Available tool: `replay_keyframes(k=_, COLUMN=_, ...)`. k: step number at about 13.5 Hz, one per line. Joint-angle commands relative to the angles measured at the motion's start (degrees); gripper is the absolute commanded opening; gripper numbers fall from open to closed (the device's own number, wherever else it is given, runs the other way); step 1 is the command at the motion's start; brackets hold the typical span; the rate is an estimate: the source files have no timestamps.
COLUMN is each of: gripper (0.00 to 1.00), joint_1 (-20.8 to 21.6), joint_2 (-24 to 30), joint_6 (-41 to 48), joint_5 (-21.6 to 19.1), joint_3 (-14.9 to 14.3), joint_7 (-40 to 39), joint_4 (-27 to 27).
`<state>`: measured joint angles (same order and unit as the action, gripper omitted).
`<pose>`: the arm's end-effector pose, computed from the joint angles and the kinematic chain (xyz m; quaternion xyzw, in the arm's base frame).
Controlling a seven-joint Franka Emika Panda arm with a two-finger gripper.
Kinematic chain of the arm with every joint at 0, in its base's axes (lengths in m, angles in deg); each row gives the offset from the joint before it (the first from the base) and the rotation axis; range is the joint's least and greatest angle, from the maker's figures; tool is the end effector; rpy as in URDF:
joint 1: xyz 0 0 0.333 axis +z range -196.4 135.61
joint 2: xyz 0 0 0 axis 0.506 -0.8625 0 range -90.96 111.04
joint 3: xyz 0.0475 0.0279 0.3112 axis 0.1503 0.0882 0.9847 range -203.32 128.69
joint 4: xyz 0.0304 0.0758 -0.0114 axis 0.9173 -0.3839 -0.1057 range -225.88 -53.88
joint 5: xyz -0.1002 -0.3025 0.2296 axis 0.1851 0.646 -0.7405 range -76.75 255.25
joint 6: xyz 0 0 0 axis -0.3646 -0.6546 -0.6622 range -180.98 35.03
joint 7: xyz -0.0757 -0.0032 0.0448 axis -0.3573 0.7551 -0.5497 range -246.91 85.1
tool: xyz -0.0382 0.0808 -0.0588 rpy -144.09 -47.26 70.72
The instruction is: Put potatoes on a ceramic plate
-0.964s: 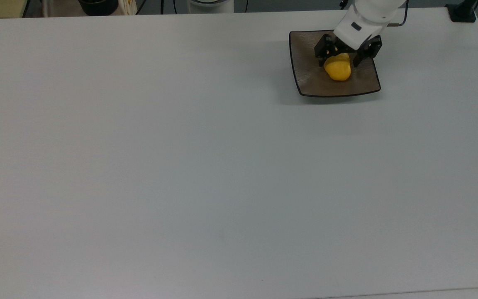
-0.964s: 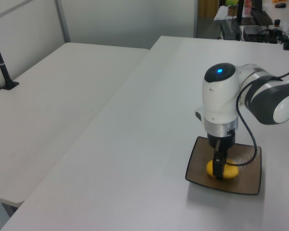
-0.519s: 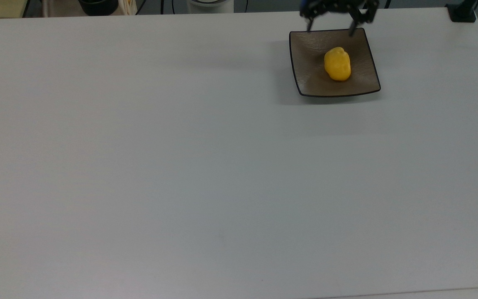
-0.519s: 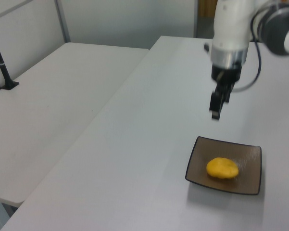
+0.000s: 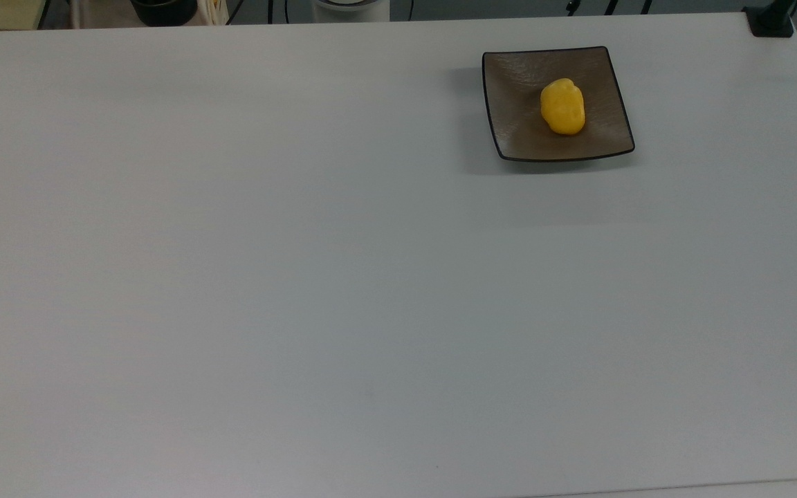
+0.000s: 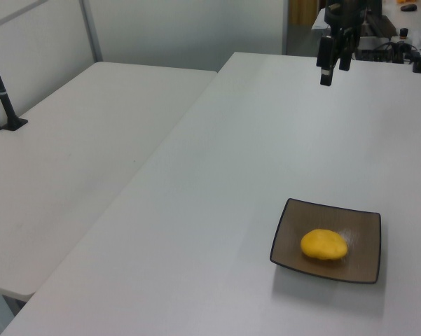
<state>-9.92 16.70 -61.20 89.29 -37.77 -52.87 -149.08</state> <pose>0.4938 0.1797 0.6192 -0.9973 0.0697 -0.0215 0.0096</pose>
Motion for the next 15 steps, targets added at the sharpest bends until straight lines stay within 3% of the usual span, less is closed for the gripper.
replay_keyframes(k=1, gripper=1.00, joint_1=-4.4, joint_2=-0.6, joint_6=0.2, joint_5=-1.4, joint_3=0.4, joint_7=-11.4, joint_4=-0.6)
replay_keyframes(k=4, gripper=1.00, joint_1=-8.2, joint_2=-0.5, joint_6=-0.7, joint_5=-1.5, joint_3=0.7, joint_7=-24.4, joint_4=-0.5)
replay_keyframes(k=8, gripper=1.00, joint_1=-10.5, joint_2=-2.0, joint_6=-7.4, joint_5=-2.1, joint_3=0.5, joint_7=-32.5, joint_4=-0.7)
replay_keyframes(k=15, gripper=1.00, joint_1=-10.7, joint_2=-1.9, joint_6=-7.2, joint_5=-2.4, joint_3=0.6, joint_7=-32.2, joint_4=-0.7)
